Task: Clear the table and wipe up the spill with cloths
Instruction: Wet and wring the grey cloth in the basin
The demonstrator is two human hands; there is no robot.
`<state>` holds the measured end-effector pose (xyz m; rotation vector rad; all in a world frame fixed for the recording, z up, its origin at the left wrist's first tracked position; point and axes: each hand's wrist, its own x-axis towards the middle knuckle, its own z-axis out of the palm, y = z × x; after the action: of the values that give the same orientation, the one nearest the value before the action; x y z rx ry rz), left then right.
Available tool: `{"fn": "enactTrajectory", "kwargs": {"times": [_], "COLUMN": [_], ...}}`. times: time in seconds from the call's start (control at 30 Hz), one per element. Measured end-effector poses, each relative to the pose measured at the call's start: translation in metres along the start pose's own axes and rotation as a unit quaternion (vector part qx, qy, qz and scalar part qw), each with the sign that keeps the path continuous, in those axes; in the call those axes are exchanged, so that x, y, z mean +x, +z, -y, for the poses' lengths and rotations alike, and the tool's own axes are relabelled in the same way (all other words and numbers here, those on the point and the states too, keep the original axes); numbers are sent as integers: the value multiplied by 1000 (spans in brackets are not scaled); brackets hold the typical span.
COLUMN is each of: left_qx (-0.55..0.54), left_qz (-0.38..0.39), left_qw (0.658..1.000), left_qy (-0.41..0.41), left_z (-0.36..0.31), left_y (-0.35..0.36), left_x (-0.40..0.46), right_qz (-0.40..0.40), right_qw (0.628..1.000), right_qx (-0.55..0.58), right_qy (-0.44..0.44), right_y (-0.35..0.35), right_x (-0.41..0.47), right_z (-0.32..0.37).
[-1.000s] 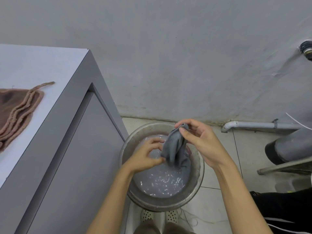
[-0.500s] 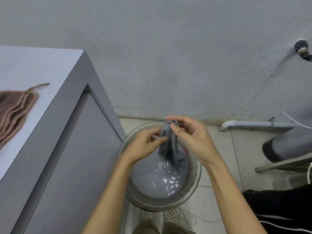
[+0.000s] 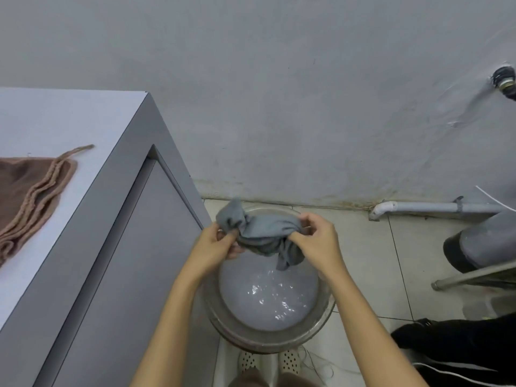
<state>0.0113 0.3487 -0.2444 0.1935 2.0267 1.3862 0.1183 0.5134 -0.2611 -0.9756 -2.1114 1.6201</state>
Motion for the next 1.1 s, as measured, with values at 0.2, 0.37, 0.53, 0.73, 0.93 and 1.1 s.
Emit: {"fn": "enactTrajectory", "kwargs": {"times": [0.2, 0.37, 0.53, 0.73, 0.93, 1.1], "left_qx": [160, -3, -109, -191, 37, -2], "left_qz": [73, 58, 74, 127, 89, -24], "left_qw": [976, 993, 990, 972, 995, 999], "left_qy": [130, 101, 47, 50, 15, -36], "left_z": [16, 5, 2, -3, -3, 12], "left_y": [20, 37, 30, 33, 39, 56], "left_x": [4, 9, 18, 11, 16, 22], "right_qz": [18, 43, 83, 134, 216, 237], "right_qw": [998, 959, 841, 742, 717, 752], "right_qx": [37, 276, 511, 548, 554, 520], "right_qy": [-37, 37, 159, 361, 365, 328], "right_y": [15, 14, 11, 16, 33, 41], "right_x": [-3, -8, -15, -24, -16, -14], "right_z": [25, 27, 7, -23, -20, -8]}}
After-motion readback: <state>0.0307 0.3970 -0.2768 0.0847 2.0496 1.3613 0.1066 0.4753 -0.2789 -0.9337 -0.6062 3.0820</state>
